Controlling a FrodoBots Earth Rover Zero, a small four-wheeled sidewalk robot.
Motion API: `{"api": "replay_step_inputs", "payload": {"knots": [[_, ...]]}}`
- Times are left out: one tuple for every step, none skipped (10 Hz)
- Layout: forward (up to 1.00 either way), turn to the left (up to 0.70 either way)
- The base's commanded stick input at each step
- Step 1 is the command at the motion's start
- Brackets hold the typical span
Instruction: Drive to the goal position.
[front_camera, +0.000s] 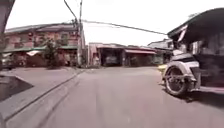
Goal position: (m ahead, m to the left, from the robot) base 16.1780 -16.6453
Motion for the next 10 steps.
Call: {"api": "replay_step_inputs", "payload": {"knots": [[1.0, 0.0], [1.0, 0.0], [1.0, 0.0], [1.0, 0.0], [1.0, 0.0], [1.0, 0.0], [1.0, 0.0], [1.0, 0.0], [1.0, 0.0], [1.0, 0.0]]}}
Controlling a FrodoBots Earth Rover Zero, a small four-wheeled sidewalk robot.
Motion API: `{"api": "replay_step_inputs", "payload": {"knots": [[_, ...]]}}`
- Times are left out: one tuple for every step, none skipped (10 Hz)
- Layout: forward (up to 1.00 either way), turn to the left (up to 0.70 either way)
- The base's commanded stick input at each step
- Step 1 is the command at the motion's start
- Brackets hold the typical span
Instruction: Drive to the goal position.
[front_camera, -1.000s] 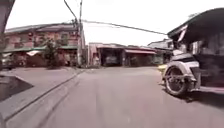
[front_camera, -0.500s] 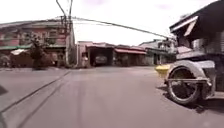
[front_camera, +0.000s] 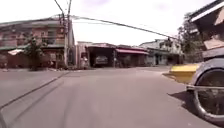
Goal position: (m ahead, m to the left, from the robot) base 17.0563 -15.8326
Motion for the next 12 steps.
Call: {"api": "replay_step_inputs", "payload": {"knots": [[1.0, 0.0], [1.0, 0.0], [1.0, -0.11], [1.0, -0.27], [1.0, -0.39], [1.0, -0.37], [1.0, -0.2], [1.0, 0.0], [1.0, 0.0], [1.0, 0.0], [1.0, 0.0], [1.0, 0.0]]}}
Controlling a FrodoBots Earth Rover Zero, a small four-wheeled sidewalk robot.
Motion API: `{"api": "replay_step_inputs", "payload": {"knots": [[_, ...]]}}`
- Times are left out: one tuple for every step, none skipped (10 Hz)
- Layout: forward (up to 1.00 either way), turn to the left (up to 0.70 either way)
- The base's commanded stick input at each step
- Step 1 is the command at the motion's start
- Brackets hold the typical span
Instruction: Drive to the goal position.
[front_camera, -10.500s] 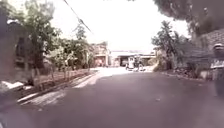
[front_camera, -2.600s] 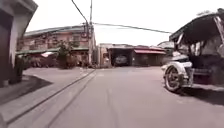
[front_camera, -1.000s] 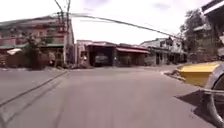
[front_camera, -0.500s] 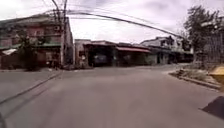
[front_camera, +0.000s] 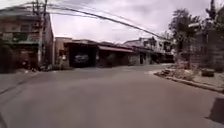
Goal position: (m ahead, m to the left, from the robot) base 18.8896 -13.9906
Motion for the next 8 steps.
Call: {"api": "replay_step_inputs", "payload": {"knots": [[1.0, 0.0], [1.0, 0.0], [1.0, 0.0], [1.0, 0.0], [1.0, 0.0], [1.0, 0.0], [1.0, 0.0], [1.0, 0.0]]}}
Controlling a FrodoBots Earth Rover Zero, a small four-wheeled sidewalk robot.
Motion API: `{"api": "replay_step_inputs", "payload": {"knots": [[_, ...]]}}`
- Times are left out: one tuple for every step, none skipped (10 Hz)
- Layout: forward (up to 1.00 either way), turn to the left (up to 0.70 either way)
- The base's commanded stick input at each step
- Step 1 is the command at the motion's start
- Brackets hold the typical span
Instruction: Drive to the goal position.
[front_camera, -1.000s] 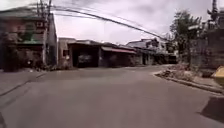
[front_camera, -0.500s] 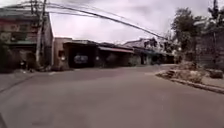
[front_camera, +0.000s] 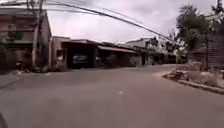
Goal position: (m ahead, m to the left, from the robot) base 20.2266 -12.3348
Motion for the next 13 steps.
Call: {"api": "replay_step_inputs", "payload": {"knots": [[1.0, -0.04], [1.0, -0.4], [1.0, -0.4], [1.0, -0.4], [1.0, -0.35], [1.0, -0.01], [1.0, 0.0], [1.0, 0.0], [1.0, 0.0], [1.0, 0.0], [1.0, 0.0], [1.0, 0.0], [1.0, 0.0]]}}
